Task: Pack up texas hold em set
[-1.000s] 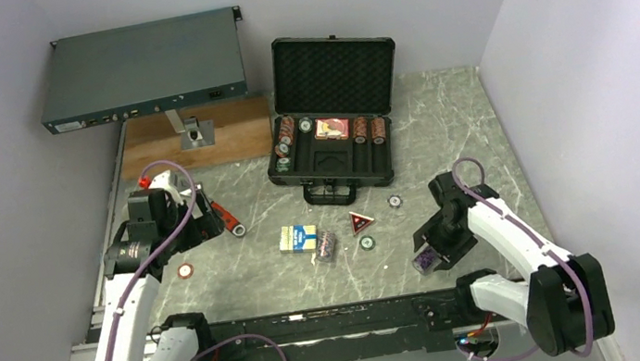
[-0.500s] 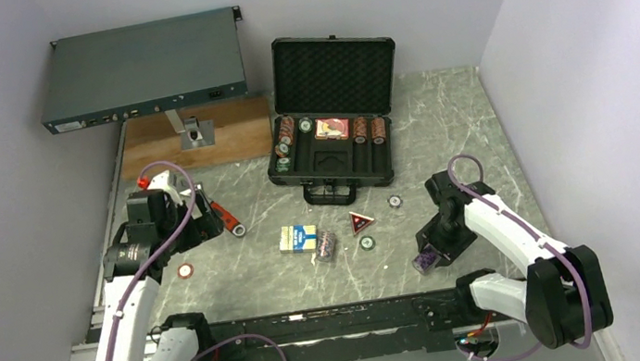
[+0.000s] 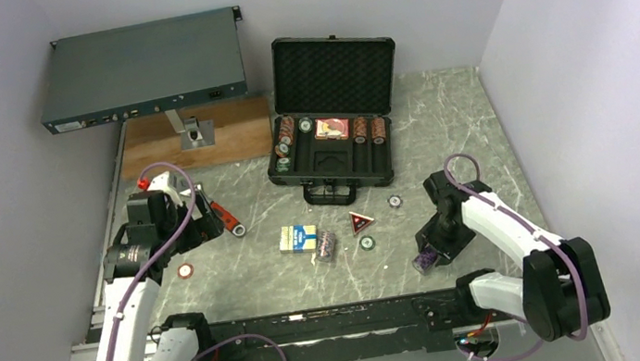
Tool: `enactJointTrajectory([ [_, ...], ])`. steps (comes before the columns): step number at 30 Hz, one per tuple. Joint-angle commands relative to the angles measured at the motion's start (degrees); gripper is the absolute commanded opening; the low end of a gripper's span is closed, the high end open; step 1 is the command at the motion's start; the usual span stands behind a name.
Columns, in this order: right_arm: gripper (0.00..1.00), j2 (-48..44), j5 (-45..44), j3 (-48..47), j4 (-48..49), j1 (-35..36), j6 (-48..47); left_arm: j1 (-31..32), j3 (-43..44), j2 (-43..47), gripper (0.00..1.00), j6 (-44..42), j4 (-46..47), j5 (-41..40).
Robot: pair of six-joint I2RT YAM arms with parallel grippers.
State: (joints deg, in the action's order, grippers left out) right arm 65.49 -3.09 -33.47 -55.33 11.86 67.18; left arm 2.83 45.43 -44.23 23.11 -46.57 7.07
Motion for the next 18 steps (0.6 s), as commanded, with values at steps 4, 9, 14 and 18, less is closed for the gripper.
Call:
enactJointTrajectory([
  [4, 0.5, 1.7, -1.8, -1.1, 1.1, 0.3, -2.2, 0.2, 0.3, 1.4, 0.98, -0.4, 1.1, -0.4],
  [9, 0.27, 2.4, -2.3, -2.7, 1.4, 0.3, -4.7, 0.2, 0.4, 1.2, 0.97, -0.1, 1.2, -0.6],
  [14, 0.0, 3.8, -4.3, -10.5, -0.7, 0.2, -10.9, 0.2, 0.4, 1.3, 0.97, -0.2, 1.0, -0.7],
  [18, 0.0, 6.0, -4.0, -19.2, -0.9, 0.3, -18.6, 0.2, 0.6, 1.0, 0.96, -0.2, 0.8, -0.7],
])
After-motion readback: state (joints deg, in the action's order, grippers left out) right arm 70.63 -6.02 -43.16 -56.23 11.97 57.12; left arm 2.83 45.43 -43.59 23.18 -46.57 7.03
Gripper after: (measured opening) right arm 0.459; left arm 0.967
